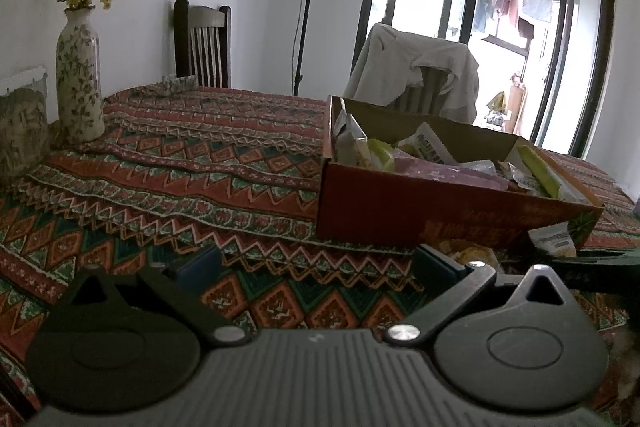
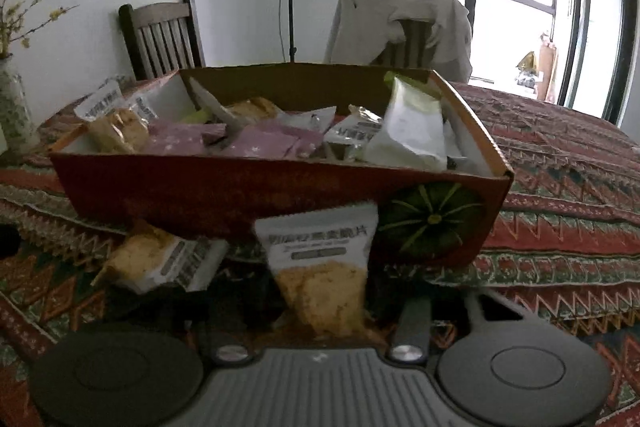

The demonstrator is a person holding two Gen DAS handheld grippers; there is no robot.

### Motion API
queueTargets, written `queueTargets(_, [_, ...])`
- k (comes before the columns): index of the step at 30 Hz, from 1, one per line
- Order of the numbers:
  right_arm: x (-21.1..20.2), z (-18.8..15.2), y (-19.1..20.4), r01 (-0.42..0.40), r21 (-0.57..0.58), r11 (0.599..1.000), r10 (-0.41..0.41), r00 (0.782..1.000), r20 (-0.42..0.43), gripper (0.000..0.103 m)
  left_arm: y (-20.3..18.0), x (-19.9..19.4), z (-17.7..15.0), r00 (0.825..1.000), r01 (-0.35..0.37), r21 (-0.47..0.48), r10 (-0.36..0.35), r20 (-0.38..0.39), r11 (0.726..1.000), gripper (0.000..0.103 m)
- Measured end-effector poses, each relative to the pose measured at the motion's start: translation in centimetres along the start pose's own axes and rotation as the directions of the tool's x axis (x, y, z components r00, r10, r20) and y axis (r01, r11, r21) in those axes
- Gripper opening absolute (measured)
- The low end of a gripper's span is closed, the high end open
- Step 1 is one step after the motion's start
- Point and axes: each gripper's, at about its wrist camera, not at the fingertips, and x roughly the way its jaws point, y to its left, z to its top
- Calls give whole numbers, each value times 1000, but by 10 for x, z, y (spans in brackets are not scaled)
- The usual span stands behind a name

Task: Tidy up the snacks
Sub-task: 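Grasp the beige cracker packet with the right tool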

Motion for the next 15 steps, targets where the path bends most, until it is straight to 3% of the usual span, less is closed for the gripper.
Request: queueTargets(15, [-50, -12, -38, 58, 23, 998, -60, 993, 103, 40, 0, 5, 2, 999, -41, -14, 41, -34, 999, 103])
